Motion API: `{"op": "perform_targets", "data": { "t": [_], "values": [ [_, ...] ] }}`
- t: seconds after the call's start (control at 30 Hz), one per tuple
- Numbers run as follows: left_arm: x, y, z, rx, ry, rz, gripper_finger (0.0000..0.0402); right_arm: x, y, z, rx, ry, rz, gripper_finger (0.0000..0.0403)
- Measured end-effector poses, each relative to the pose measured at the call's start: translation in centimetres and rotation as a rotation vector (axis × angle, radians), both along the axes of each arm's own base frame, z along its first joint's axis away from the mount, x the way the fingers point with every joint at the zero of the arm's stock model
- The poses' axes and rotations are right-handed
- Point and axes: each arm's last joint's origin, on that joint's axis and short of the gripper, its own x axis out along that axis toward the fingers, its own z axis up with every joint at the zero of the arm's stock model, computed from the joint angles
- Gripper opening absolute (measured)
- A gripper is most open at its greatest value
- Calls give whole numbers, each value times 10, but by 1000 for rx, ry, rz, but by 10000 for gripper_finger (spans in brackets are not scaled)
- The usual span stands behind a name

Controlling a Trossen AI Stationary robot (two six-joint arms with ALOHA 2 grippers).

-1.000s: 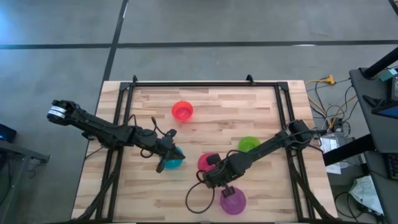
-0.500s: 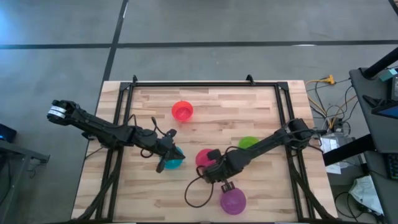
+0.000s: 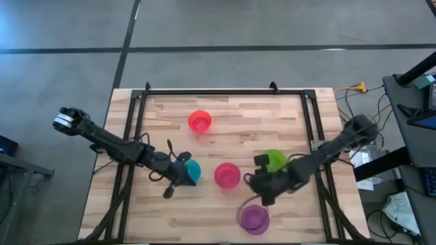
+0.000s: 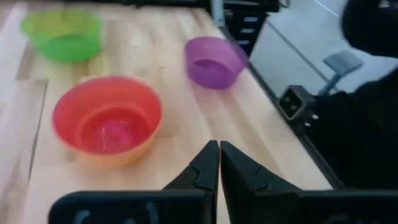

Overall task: Nest bowls inside each other
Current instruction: Stack the blue bowl on the pink bowl

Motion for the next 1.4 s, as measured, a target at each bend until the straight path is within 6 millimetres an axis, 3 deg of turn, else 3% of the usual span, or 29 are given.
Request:
{"op": "perform_targets", "data": {
  "t": [0.1,0.2,0.37,0.43,0.67,0.8,1.1,1.27,1.4],
  "values": [
    [0,-11,12,83,-93,-86,0,-21,-4,-1,-14,-259,-34,58],
    [1,-20,27,169,-294,-162,0,-38,-13,-5,-23,-473,-56,58],
    [3,-26,50,146,-547,-158,0,-64,-33,-5,-36,-661,-33,58],
    [5,-25,52,143,-450,-115,0,-76,-41,-4,-11,-687,-46,58],
    [16,-23,64,307,209,114,0,-110,-65,2,96,-807,-91,58],
    [35,-32,74,350,320,111,2,-121,-72,12,148,-915,-92,59],
    [65,-48,43,501,685,119,83,-120,-69,2,218,-881,-30,59],
    [64,-47,23,491,844,171,121,-114,-65,-4,193,-846,-23,58],
    [58,-45,4,504,927,193,127,-110,-62,-3,187,-836,-22,59]
  ]
}}
